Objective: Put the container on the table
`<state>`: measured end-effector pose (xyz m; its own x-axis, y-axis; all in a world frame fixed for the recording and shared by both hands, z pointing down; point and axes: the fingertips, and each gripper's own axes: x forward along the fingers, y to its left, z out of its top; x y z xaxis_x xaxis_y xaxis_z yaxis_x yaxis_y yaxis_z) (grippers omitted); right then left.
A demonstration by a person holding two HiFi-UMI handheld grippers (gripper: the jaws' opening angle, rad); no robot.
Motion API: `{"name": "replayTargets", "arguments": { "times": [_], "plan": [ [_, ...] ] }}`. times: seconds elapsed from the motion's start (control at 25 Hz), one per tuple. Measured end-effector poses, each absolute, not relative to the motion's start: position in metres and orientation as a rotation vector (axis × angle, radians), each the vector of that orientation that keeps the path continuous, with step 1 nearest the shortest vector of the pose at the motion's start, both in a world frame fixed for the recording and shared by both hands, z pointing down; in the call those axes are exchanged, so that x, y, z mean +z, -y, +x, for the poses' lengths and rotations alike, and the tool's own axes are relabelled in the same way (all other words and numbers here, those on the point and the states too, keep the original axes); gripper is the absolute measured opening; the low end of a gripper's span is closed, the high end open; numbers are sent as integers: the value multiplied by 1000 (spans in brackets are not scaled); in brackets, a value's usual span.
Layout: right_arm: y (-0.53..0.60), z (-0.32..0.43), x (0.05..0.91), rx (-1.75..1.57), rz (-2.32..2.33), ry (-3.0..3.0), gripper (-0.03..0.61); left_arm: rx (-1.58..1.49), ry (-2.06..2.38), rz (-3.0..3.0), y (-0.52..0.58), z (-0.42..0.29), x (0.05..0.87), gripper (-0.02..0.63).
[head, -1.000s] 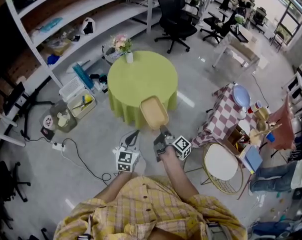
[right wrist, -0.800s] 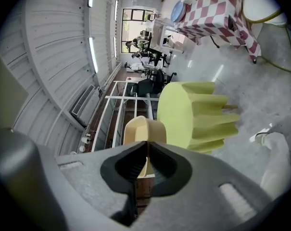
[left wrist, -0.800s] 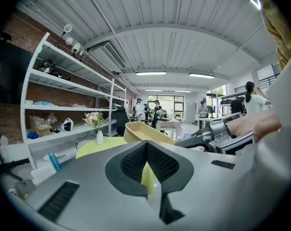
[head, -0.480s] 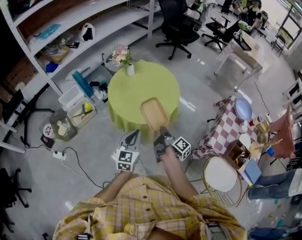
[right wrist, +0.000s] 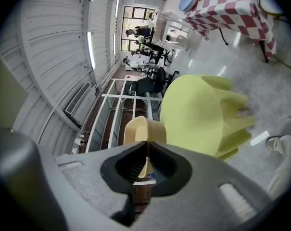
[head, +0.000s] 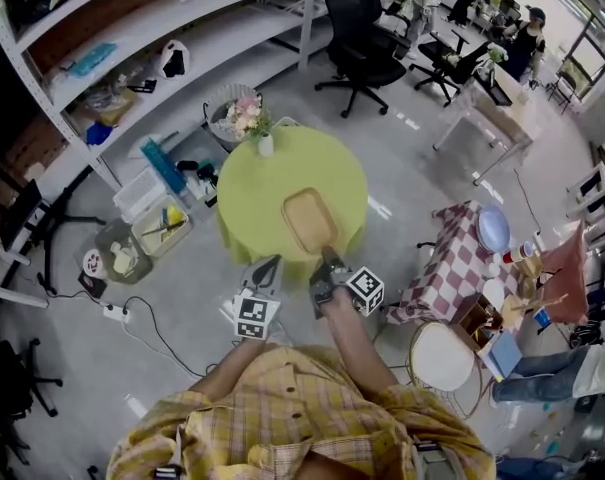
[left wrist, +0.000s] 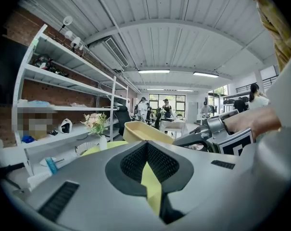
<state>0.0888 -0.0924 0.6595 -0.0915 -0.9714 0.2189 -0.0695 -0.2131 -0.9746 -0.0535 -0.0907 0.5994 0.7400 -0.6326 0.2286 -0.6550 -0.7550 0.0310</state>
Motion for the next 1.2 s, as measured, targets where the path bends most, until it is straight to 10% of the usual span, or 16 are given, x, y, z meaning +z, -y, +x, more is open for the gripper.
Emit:
{"name": "replayTargets", "arguments": {
  "times": [1.2],
  "plan": [
    [174, 115, 661, -1432, -1365, -1226, 17, 327, 1020, 2813, 175, -17, 612, 6]
  ]
}}
